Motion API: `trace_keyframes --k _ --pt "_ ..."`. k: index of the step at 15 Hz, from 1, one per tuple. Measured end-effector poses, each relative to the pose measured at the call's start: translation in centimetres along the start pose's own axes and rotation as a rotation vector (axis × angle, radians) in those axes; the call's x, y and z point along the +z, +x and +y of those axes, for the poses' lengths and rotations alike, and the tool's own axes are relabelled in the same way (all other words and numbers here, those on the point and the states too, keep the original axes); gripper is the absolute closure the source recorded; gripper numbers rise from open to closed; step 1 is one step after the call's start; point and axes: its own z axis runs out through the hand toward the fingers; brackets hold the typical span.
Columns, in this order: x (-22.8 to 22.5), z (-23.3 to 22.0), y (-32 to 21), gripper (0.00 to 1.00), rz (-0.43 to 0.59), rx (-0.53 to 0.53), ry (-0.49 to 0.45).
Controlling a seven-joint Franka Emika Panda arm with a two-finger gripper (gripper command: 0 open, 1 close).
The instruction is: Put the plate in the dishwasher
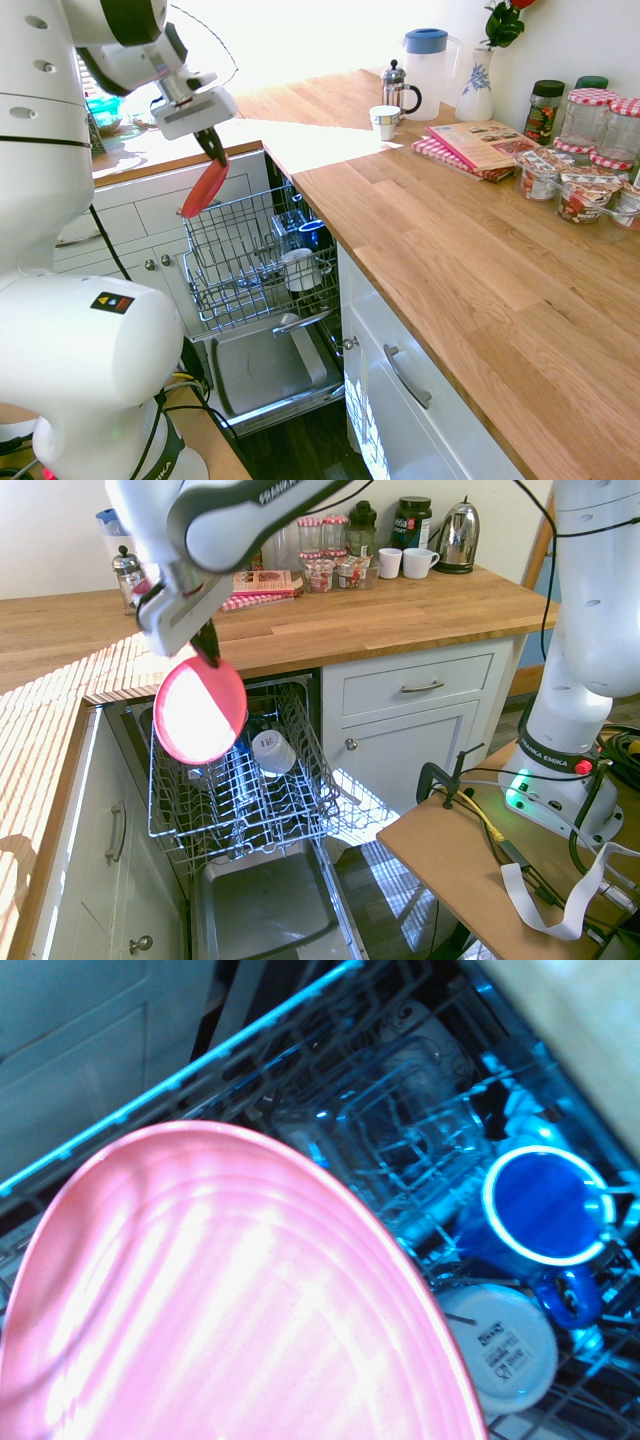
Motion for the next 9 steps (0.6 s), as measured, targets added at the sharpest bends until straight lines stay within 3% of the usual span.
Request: trace_keyframes --k 3,6,9 --pt "1.5 -3.2 -5.8 1.0 0.148 -0.132 -0.096" --pt "-0.9 -3.8 -6.8 1.0 0.325 -0.194 -0.165" --pt "1.3 -4.4 -6.2 1.0 0.499 -0.258 -0.235"
